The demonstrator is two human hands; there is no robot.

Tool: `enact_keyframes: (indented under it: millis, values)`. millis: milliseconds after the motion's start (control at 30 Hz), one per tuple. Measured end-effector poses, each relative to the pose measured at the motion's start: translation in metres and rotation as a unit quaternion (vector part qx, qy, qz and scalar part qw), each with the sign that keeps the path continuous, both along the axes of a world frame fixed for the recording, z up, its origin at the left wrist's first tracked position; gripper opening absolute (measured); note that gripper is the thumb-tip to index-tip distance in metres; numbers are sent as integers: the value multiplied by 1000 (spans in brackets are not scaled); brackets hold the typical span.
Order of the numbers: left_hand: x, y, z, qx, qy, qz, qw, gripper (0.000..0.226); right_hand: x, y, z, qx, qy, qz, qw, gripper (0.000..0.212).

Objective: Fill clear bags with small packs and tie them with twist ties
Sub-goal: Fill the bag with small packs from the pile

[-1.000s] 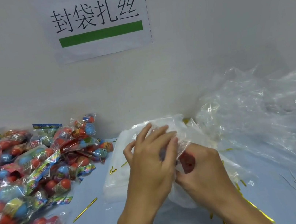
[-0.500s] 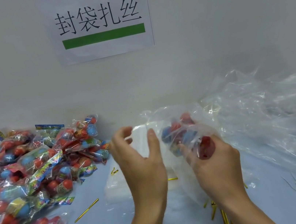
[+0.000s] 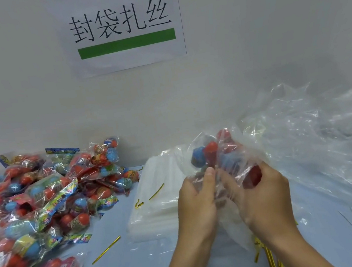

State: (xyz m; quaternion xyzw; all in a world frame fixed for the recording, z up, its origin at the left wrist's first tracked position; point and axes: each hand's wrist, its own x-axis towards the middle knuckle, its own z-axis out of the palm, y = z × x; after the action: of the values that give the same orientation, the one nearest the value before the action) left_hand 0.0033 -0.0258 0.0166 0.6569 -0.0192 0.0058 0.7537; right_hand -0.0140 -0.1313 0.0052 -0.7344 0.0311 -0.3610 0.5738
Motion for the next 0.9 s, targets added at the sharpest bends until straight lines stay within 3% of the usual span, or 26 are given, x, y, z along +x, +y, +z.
enact_keyframes:
  millis: [100, 333, 433, 567, 700, 800, 900]
  values:
    - [0, 2, 1, 42, -41, 70, 996, 20, -1, -2, 2, -3, -8, -28, 1000, 24]
    - [-4, 9, 5, 77, -118, 178, 974, 31, -2, 0, 4, 9, -6, -30, 999, 25]
    - [-7, 8, 10, 25, -117, 161, 980, 19, -2, -2, 5, 21, 0, -36, 999, 30]
    - [-7, 10, 12, -46, -61, 127, 989, 57, -3, -6, 6, 51, -4, -28, 998, 28]
    - [-6, 12, 14, -72, 29, 76, 994, 72, -4, -3, 9, 50, -23, -21, 998, 32]
    - [-5, 10, 11, -24, 30, -2, 999, 65, -4, -1, 9, 64, -27, -9, 998, 29]
    - [-6, 7, 7, 50, -44, 0, 998, 40, -3, 0, 9, 78, -26, 0, 997, 33]
